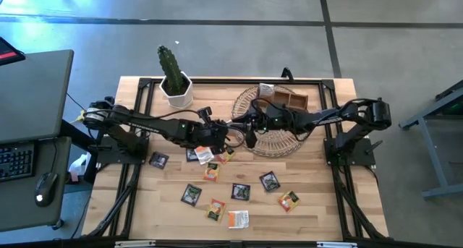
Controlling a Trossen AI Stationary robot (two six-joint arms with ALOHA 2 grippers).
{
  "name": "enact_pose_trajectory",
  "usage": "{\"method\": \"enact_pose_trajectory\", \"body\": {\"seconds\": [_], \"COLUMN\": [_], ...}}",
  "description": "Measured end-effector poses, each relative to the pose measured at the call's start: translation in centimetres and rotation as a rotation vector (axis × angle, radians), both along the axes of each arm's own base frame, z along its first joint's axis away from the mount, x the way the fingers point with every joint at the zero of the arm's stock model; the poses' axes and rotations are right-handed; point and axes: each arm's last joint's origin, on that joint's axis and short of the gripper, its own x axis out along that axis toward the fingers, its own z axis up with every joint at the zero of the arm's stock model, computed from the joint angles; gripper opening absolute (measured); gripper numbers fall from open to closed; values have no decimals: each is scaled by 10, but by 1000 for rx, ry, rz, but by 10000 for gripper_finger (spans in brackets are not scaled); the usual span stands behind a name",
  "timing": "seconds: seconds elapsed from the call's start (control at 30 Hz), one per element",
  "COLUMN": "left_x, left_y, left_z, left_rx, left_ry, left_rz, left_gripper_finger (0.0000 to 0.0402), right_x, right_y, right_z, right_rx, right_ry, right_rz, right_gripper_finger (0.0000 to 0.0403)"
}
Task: Pick & Place Tea
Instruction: Put the orange tea bag into the left section of the wooden organizer
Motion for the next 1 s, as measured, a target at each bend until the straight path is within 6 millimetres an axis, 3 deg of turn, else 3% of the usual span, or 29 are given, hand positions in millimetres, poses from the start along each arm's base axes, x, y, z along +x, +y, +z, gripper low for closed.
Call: {"method": "enact_pose_trajectory", "body": {"seconds": [0.17, 0.4, 0.67, 0.8, 1.0], "left_x": [1, 1, 1, 2, 1], "left_y": [-1, -1, -1, -1, 0], "left_z": [1, 1, 1, 1, 1], "left_rx": [6, 3, 7, 11, -8], "left_ry": [-3, -4, -5, -16, -35], "left_rz": [-13, -16, -15, -6, 15], "left_gripper_finger": [0, 1, 6, 43, 130], "right_x": [0, 0, -1, -3, -4], "right_y": [-1, -1, -1, -1, -3], "right_z": [-1, -2, -5, -11, -11], "right_rx": [-17, -67, -65, -63, -150], "right_ry": [15, 25, 63, 127, 144], "right_rz": [-20, -7, -8, -32, -76], "right_gripper_finger": [79, 7, 4, 2, 2]}}
